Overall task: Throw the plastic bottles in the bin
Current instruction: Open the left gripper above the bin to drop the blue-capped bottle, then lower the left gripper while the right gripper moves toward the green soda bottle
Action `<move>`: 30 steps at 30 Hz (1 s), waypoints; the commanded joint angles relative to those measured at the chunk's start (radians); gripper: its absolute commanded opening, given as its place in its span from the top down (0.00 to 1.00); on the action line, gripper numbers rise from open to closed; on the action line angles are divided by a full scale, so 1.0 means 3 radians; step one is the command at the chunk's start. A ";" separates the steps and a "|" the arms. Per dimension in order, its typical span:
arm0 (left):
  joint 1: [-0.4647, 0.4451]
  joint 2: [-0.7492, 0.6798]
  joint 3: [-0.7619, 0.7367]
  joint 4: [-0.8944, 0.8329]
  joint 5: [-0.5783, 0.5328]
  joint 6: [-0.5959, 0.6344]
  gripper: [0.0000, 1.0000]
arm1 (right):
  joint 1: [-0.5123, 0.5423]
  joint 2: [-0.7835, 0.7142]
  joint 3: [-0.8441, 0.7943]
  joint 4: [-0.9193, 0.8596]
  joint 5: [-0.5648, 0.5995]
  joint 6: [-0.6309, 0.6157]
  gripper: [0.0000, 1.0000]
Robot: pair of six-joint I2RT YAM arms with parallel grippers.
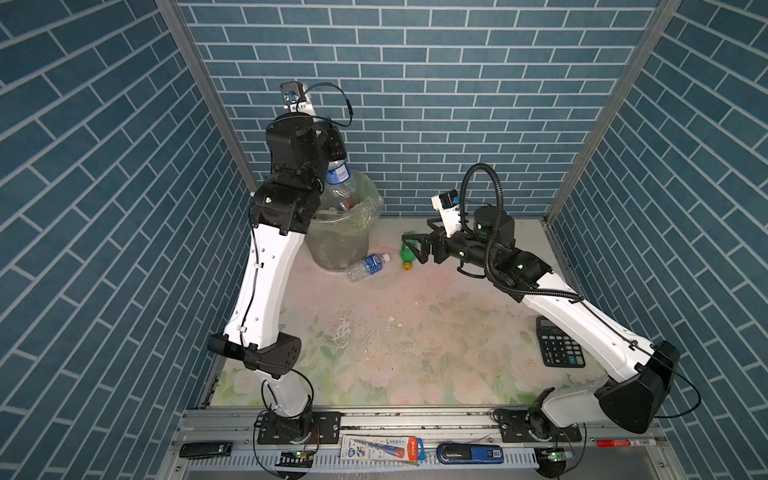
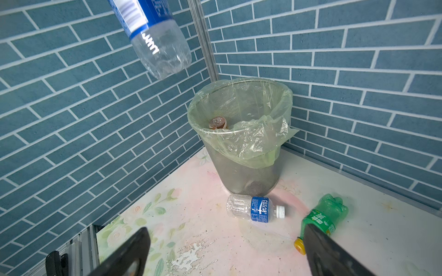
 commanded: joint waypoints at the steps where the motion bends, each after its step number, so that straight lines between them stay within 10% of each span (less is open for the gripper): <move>1: 0.0019 -0.0256 -0.0050 0.0722 -0.0243 0.0471 0.78 | 0.0010 -0.0029 0.0059 0.0076 -0.0017 -0.0101 0.01; 16: 0.0540 0.0368 -0.0224 0.0375 0.0033 -0.0177 0.75 | 0.0009 0.0231 0.0201 0.0016 -0.0056 -0.0091 0.01; 22: 0.0566 0.0872 0.0437 -0.0530 0.0187 -0.0362 0.08 | 0.0008 0.0201 0.0130 0.0009 -0.0046 -0.0091 0.01; 30: 0.0566 0.0396 -0.0364 -0.0103 0.0365 -0.0484 0.01 | 0.0008 0.0207 0.0050 0.0061 -0.0050 -0.0025 0.01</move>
